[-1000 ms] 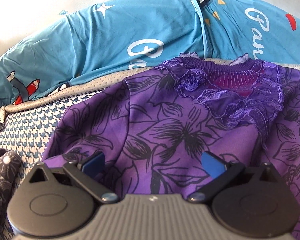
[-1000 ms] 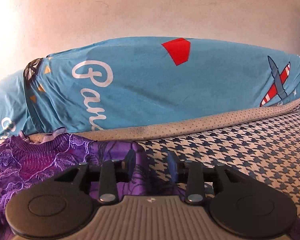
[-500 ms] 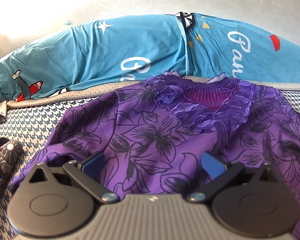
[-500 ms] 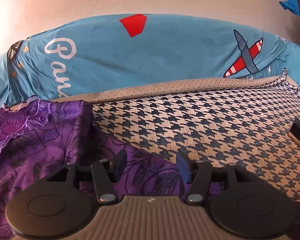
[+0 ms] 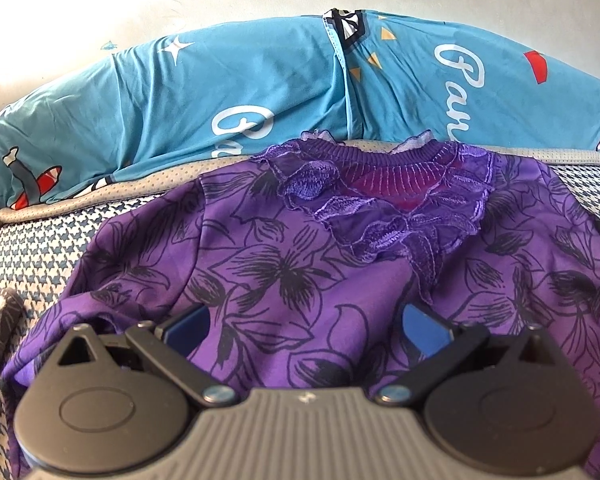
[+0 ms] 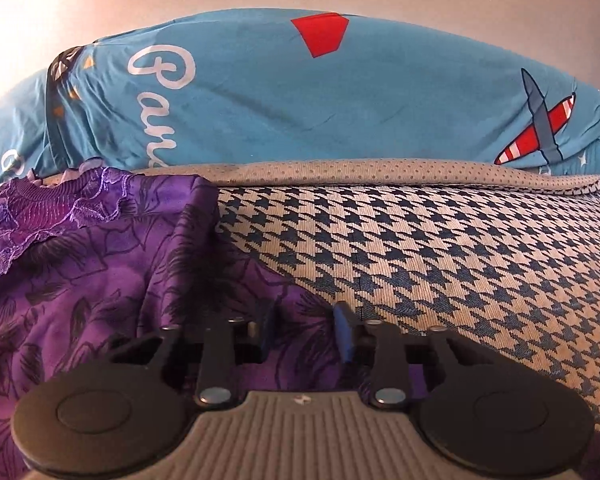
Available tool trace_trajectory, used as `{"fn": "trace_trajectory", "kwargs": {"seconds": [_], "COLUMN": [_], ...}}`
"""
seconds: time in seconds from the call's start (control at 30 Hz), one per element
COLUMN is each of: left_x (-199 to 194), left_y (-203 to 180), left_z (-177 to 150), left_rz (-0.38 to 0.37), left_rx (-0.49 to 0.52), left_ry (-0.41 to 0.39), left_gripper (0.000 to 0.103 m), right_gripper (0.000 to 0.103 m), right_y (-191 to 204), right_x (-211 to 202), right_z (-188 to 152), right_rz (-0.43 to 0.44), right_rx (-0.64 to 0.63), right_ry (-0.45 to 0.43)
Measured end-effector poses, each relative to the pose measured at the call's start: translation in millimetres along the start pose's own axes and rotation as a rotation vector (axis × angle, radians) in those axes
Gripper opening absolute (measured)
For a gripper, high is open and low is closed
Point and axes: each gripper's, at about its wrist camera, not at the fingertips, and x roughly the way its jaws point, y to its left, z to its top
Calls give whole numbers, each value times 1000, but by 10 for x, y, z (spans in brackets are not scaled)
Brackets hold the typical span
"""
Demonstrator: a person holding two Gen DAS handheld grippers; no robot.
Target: Fold clothes
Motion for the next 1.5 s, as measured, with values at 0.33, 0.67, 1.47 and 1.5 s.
{"fn": "trace_trajectory", "kwargs": {"seconds": [0.33,0.67,1.47,1.5], "left_x": [33,80,-571,-602], "left_y": [-62,-24,116,124], "left_z": [2,-28,-875,-920], "left_rz": [-3,11,-21,-24], "left_rx": [13,15,-32,-42], "left_ry": [7,33,33,35], "left_gripper": [103,103,103,103], "right_gripper": [3,0,29,30], "right_y": [-2,-190,175,207], "right_x": [-25,82,-1071,-1120], "right_z": [49,40,-298,-329], "right_rz": [-79,-335,-9,0], "right_rx": [-12,67,247,242], "right_ry": [-33,-3,56,58]}}
